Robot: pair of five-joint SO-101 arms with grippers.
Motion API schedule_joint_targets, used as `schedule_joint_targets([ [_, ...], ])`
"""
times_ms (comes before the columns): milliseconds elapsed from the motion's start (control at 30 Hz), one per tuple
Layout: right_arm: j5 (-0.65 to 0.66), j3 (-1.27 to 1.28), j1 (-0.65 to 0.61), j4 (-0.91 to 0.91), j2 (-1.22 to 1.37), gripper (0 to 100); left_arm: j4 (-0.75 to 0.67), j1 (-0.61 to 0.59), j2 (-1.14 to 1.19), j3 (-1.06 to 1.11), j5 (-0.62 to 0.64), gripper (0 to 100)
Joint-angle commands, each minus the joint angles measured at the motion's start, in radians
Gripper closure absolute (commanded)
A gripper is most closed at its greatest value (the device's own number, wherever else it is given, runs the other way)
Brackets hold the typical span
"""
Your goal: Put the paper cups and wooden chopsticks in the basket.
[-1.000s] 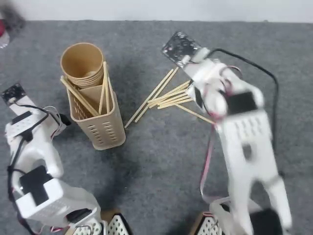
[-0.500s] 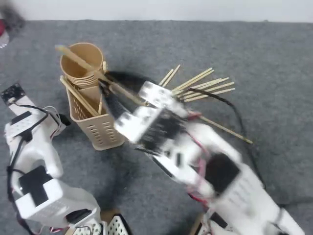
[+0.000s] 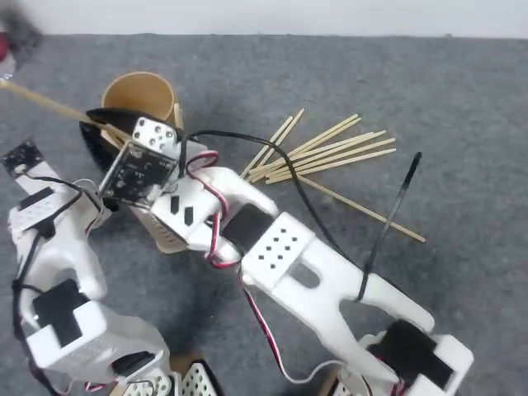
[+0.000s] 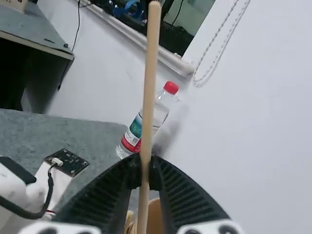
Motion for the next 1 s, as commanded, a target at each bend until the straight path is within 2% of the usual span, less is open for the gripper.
schedule_joint_targets([
  [0,0.008,-0.078,0.033,-0.019,-0.010,96.6,0.006,-0.005,-0.032,-0.008,-0.008,74],
  [133,-0.043,-0.086,0.035,0.051,-0.025,83.1,0.006,-0.005,-0.032,-0.008,-0.008,74],
  [233,-0.146,-0.121,0.038,0.153,-0.056,81.5,0.006,-0.005,-0.032,-0.008,-0.008,74],
  [367,-0.178,-0.212,0.102,0.282,-0.136,81.6,0.006,-0.005,-0.032,-0.008,-0.008,74],
  [567,-0.178,-0.324,0.300,0.479,-0.277,81.8,0.008,-0.005,-0.032,-0.008,-0.008,74],
  [733,-0.181,-0.321,0.562,0.814,-0.338,81.9,0.008,-0.005,-0.032,-0.008,-0.008,74],
  [867,-0.203,-0.227,0.723,1.041,-0.325,81.9,0.008,-0.005,-0.032,-0.008,-0.008,74],
  [967,-0.117,-0.097,0.757,1.082,-0.265,81.9,0.009,-0.005,-0.032,-0.008,-0.008,74],
])
